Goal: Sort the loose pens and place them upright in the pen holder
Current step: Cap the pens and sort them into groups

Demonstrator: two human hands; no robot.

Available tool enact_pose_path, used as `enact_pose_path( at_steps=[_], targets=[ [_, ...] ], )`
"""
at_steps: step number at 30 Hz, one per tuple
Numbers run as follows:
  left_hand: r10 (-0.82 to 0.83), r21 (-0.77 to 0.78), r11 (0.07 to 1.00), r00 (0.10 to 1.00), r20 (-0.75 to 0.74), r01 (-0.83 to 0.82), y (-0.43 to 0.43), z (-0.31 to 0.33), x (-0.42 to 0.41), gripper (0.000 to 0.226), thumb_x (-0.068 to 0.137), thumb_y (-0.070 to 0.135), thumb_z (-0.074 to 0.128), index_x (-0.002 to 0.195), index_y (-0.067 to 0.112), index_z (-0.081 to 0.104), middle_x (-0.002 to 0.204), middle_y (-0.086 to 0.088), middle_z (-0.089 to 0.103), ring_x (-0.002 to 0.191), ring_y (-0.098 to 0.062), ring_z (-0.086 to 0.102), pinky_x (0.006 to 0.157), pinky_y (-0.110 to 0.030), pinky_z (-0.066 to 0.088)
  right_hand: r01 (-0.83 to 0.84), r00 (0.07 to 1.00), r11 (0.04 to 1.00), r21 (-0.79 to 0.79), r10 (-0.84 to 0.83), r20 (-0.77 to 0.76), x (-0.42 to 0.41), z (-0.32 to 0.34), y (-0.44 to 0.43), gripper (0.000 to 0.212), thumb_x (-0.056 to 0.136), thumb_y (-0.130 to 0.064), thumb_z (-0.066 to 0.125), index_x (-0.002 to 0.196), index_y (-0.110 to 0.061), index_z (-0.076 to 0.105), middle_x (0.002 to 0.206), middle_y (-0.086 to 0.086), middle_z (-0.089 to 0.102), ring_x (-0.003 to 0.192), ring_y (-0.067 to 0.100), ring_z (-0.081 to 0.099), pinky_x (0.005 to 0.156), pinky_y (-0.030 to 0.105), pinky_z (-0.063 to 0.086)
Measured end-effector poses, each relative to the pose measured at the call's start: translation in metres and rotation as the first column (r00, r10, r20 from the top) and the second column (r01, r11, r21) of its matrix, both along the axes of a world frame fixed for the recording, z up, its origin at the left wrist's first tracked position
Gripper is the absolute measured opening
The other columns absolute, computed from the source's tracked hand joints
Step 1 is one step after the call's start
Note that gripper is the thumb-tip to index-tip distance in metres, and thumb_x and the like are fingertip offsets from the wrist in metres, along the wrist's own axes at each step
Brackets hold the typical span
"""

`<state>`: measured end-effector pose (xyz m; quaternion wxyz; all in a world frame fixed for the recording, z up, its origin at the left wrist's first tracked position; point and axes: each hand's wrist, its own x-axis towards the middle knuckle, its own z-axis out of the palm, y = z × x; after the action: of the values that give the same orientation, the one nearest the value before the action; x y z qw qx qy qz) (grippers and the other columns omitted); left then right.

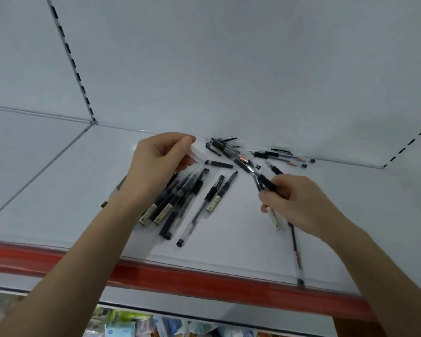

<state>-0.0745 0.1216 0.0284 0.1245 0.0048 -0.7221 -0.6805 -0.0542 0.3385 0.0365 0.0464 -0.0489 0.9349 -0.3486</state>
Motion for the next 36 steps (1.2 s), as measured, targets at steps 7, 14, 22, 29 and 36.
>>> enact_pose_path(
  at_steps=[7,14,22,29,36],
  targets=[
    [-0.167,0.187,0.969,0.986,0.014,0.161,0.028,0.017,-0.004,0.014,0.089,0.014,0.055,0.086,0.012,0.068,0.072,-0.004,0.064,0.059,-0.008,0.057,0.063,-0.018,0.052,-0.030,1.000,0.821,-0.570,0.025,-0.017,0.027,0.031,0.009,0.020,0.074,-0.025,0.056,0.075,-0.008,0.067,0.042,0.000,0.047,0.033,0.006,0.029,0.035,0.013,0.025],
    [-0.214,0.186,0.959,0.977,-0.021,0.214,0.039,0.025,-0.003,0.015,0.089,0.012,0.053,0.080,0.011,0.065,0.060,0.006,0.066,0.055,-0.006,0.057,0.063,-0.019,0.054,-0.071,0.997,0.816,-0.574,0.065,-0.031,0.032,0.033,0.010,0.029,0.076,-0.018,0.061,0.082,0.010,0.062,0.040,0.000,0.046,0.031,0.004,0.027,0.036,0.007,0.028],
    [-0.214,0.101,0.970,0.975,-0.057,0.219,0.042,0.026,0.002,0.017,0.089,0.013,0.055,0.078,0.014,0.068,0.063,0.006,0.067,0.059,-0.007,0.057,0.069,-0.023,0.054,-0.055,0.998,0.834,-0.549,0.069,0.005,0.031,0.031,0.006,0.023,0.083,-0.019,0.062,0.079,0.004,0.064,0.041,-0.003,0.048,0.032,0.005,0.028,0.036,0.012,0.025],
    [-0.130,0.059,0.989,0.985,-0.114,0.137,0.043,0.023,0.003,0.016,0.086,0.012,0.059,0.076,0.017,0.070,0.059,0.007,0.068,0.057,-0.004,0.058,0.061,-0.015,0.051,0.001,0.999,0.832,-0.555,0.029,0.046,0.034,0.025,-0.005,0.022,0.087,-0.022,0.053,0.080,-0.008,0.068,0.044,-0.002,0.047,0.035,0.007,0.030,0.036,0.014,0.026],
    [-0.125,0.141,0.980,0.987,-0.097,0.138,0.052,0.019,0.006,0.017,0.085,0.009,0.060,0.074,0.017,0.069,0.056,0.008,0.066,0.056,-0.005,0.057,0.062,-0.016,0.052,0.037,0.999,0.819,-0.573,-0.017,0.041,0.034,0.019,-0.007,0.022,0.089,-0.022,0.052,0.079,-0.011,0.067,0.044,-0.003,0.048,0.036,0.005,0.034,0.038,0.012,0.029]
  ],
)
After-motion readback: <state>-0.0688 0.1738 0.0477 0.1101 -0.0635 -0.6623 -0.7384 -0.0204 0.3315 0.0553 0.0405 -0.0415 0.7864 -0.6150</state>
